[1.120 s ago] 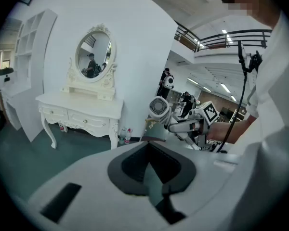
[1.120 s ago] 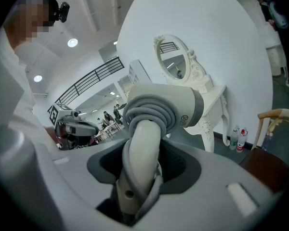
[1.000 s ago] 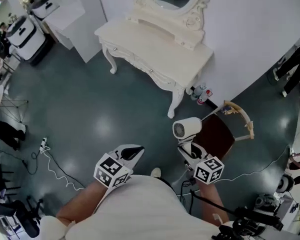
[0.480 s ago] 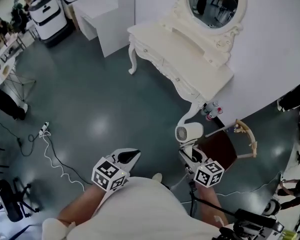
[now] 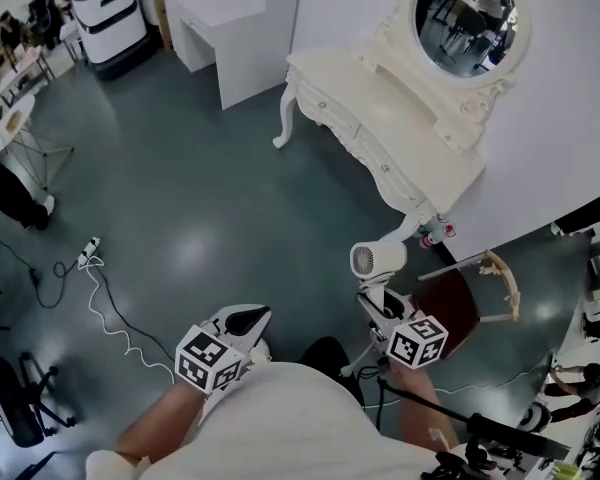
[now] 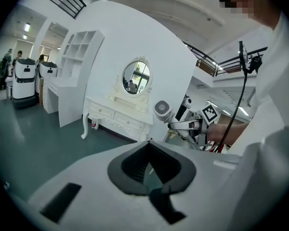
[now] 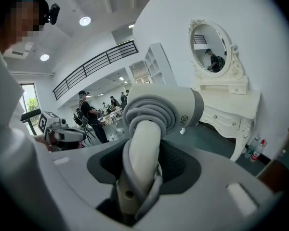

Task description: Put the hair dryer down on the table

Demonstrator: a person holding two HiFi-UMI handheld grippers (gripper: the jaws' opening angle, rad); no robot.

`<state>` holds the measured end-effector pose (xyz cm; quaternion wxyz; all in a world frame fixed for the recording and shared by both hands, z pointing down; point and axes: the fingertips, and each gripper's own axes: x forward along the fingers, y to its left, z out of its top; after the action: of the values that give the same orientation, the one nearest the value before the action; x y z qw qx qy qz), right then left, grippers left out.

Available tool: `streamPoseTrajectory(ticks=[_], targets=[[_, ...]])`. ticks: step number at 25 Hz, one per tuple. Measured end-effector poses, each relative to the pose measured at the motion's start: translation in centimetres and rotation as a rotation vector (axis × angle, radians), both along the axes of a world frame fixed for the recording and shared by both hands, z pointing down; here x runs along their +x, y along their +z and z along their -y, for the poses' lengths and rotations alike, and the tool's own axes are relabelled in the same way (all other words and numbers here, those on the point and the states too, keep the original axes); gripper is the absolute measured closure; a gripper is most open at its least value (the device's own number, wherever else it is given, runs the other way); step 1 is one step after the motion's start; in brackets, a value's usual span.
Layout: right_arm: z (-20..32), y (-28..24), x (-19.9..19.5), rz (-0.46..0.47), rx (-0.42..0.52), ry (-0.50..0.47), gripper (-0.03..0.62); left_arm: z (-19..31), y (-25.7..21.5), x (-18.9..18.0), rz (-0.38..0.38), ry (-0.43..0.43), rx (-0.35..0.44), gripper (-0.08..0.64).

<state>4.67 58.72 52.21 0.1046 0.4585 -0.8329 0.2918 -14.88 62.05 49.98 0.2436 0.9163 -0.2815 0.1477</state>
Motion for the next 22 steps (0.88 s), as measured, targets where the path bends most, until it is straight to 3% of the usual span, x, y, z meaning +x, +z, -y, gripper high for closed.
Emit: streamPoseTrajectory(ticks=[5,10,17,22], targets=[[1.7,0.4,-3.8,-0.028,-0.021,-0.049,0.405,2.0,1.7,-3.2,-0.016,-0.041,-0.027,0.561],[5.6,0.4,-4.8,-0.048,-0.033,-0.097,0.405,6.0,1.5,-2.7,-0.043,-0.058,-0.030,0.561],[16.2,0.7,-5.6,-0.040,0.006,-0.166,0.405,14.6,1.1,-2.5,0.010,-0.100,-0.039,0.561],[23.9,-0.4,-4.4,-0.048,0.042,-0.194,0.405,22.6,-1.1,-1.0,0.055,-0.101,0.009,0.561]])
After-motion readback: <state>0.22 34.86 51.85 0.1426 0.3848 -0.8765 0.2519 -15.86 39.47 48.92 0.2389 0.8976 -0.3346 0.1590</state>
